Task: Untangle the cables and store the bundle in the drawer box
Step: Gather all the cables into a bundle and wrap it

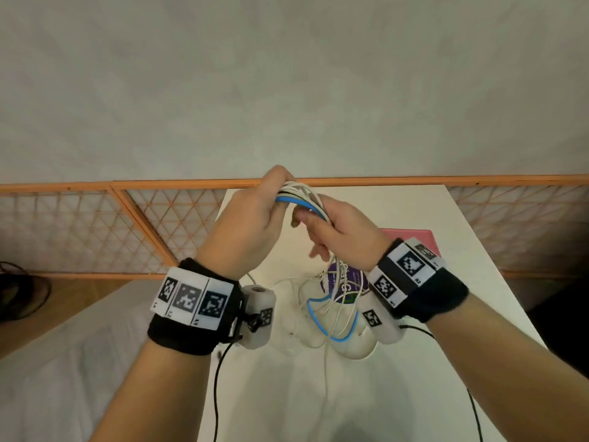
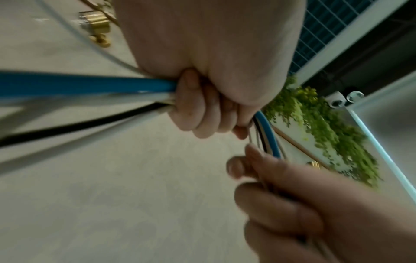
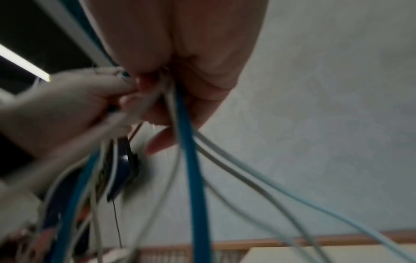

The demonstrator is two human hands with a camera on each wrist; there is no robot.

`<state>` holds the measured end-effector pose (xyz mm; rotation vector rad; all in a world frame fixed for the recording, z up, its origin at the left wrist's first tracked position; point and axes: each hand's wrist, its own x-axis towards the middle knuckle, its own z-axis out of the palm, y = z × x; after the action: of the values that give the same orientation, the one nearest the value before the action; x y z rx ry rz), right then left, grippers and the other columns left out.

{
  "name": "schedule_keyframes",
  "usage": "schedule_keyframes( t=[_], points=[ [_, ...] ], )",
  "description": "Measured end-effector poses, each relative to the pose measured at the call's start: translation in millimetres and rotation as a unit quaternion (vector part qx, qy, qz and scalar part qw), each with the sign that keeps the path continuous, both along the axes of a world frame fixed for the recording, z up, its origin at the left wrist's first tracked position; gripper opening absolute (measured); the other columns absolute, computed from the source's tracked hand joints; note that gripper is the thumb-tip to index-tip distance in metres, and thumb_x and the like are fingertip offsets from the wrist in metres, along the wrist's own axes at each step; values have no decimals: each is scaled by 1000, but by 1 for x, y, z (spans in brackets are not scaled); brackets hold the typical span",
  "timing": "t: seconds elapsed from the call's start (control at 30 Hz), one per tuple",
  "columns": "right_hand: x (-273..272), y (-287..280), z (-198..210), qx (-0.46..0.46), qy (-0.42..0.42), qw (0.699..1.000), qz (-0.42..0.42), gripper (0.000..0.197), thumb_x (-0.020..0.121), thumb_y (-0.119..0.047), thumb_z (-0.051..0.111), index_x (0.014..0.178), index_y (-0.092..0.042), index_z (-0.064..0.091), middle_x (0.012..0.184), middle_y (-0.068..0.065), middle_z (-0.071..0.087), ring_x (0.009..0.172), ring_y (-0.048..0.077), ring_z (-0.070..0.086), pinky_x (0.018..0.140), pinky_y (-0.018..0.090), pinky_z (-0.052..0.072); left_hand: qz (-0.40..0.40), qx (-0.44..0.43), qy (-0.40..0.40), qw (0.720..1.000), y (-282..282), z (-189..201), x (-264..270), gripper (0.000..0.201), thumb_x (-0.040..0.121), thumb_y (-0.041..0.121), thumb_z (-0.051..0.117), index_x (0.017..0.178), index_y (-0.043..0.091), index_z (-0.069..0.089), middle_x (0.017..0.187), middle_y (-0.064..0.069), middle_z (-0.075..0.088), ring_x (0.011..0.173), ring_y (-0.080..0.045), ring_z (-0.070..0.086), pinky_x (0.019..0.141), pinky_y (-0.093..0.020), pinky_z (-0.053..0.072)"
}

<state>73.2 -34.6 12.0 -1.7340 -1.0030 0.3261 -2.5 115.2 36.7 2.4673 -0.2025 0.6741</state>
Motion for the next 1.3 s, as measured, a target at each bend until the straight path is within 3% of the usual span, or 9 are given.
schedule_keyframes(
  t=[0.2, 0.37, 0.47, 0.53, 0.67, 0.8, 0.9, 1.1, 1.3],
  points=[
    [14, -6, 17, -86, -118, 989, 11, 15, 98, -22, 43, 86, -24, 51, 51, -10, 40, 43, 2, 44, 49, 15, 32, 8, -42, 106, 993, 15, -8, 3, 11, 93, 14, 57, 101, 21, 56, 69, 17, 60, 61, -1, 54, 64, -28, 44],
    [20, 0, 43, -179, -231, 956, 41, 13, 89, -8, 46, 93, -12, 57, 60, -19, 42, 55, -1, 46, 53, 17, 31, -82, -75, 105, 988, -5, 36, 8, 83, 72, 37, 82, 140, 33, 35, 109, 3, 64, 101, -6, 64, 92, -20, 47],
    [27, -5, 57, -194, -251, 948, 15, 9, 83, -8, 49, 84, -16, 53, 60, -14, 42, 53, 0, 40, 51, 11, 33, -11, 50, 189, 981, -15, 50, 25, 81, 71, 62, 63, 137, 20, 43, 96, 2, 61, 92, -14, 60, 78, -23, 43],
    [35, -17, 66, -157, -220, 963, -12, 15, 84, -16, 58, 71, -17, 53, 56, -9, 45, 46, 2, 42, 48, 11, 34, 30, 92, 218, 971, -14, 50, 34, 76, 68, 73, 47, 111, 11, 60, 73, 2, 57, 74, -18, 56, 61, -25, 39],
    [47, -38, 56, -43, -60, 997, -37, 24, 83, -30, 67, 75, -11, 56, 54, -6, 42, 44, 8, 35, 43, 21, 33, 3, 43, 94, 995, -14, 49, 35, 50, 92, 49, 53, 61, 10, 49, 51, 2, 33, 49, -11, 31, 50, -27, 25],
    [49, -42, 0, 78, 58, 994, -55, 19, 90, -28, 47, 78, -13, 44, 59, -9, 36, 49, 7, 32, 46, 25, 33, 37, -220, -55, 973, -7, 59, 41, 46, 92, 46, 54, 66, 8, 53, 53, 1, 32, 50, -16, 28, 48, -33, 24],
    [39, -45, -55, -7, 12, 994, -106, 17, 97, -33, 37, 84, -25, 45, 64, -9, 43, 54, 8, 41, 56, 34, 43, 3, -361, -120, 925, -1, 85, 35, 42, 98, 33, 48, 58, 21, 40, 46, 9, 29, 41, -12, 23, 42, -22, 18],
    [28, -46, -124, -102, 30, 986, -130, 18, 100, -32, 31, 87, -28, 43, 67, -1, 43, 52, 8, 43, 55, 30, 43, -7, -388, -178, 904, 18, 114, 21, 45, 101, 26, 38, 57, 23, 29, 48, 10, 25, 44, -13, 19, 44, -23, 15],
    [35, -34, -81, -112, -49, 976, -182, 23, 100, -21, 30, 91, -13, 50, 58, -5, 41, 48, 11, 38, 50, 25, 31, 11, -387, -125, 913, 6, 94, 18, 49, 101, 36, 42, 58, 21, 25, 48, 9, 22, 43, -13, 16, 43, -22, 14]
  ],
)
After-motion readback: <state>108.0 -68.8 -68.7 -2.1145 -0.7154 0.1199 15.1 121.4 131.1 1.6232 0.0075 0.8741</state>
